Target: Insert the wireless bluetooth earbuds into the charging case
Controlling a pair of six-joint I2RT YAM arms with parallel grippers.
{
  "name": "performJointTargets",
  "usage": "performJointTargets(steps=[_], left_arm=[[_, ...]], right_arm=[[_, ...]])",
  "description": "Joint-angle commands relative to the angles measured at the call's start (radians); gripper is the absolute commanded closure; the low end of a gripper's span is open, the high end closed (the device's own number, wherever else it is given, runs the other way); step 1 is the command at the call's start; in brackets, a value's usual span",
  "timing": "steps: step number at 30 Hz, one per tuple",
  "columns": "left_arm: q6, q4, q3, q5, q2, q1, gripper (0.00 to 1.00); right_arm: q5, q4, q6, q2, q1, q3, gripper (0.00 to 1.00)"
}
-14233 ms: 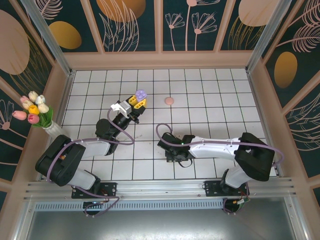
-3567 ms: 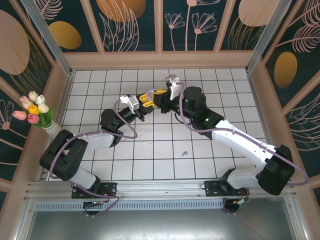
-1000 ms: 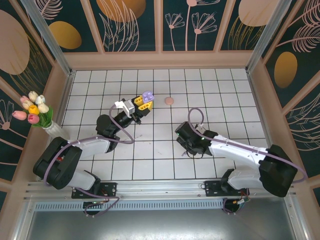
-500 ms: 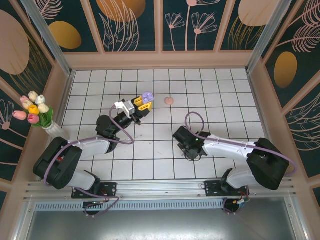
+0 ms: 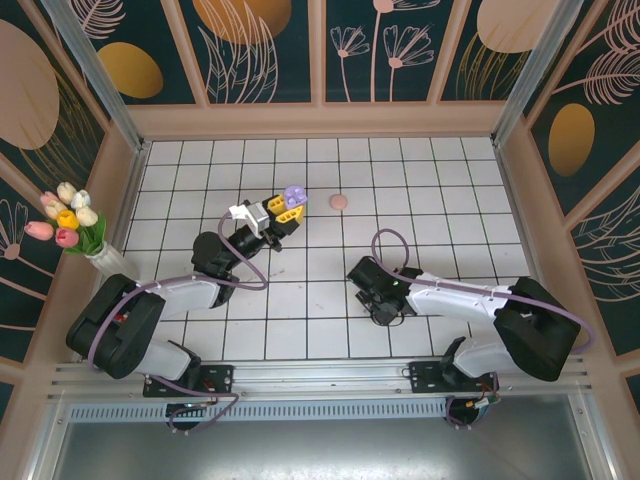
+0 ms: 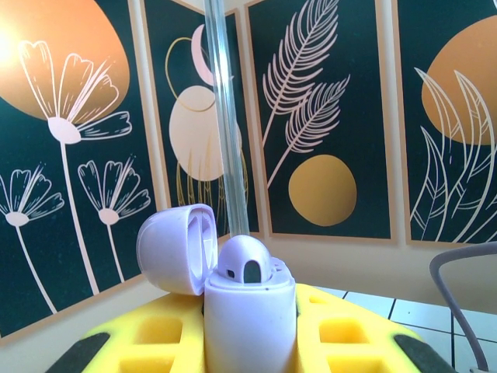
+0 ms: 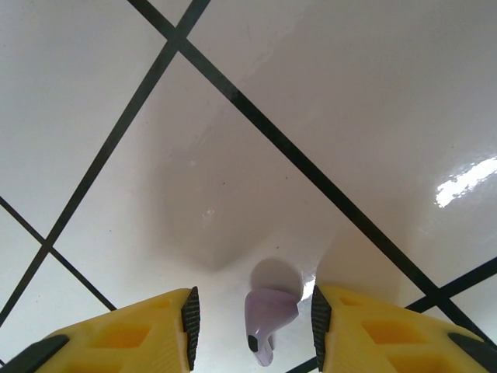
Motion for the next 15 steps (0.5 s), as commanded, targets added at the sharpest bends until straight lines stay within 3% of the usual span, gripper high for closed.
performJointTargets(steps=[1,7,15], left_arm=[[-0.002,0.061,-0.009,-0.011,0.004,-0.006,1.00],[0.000,0.064,-0.013,-0.013,0.003,-0.006,1.00],[0.003,0.070,-0.016,-0.017,0.005,-0.006,1.00]], right_arm=[[-0.018,0.006,-0.005,0.022,-0.001,-0.007,0.56],[-0.033,0.003,-0.056,0.050,-0.027,0.005,0.58],[-0.061,-0.024,-0.206,0.081,-0.086,0.048,0.69]])
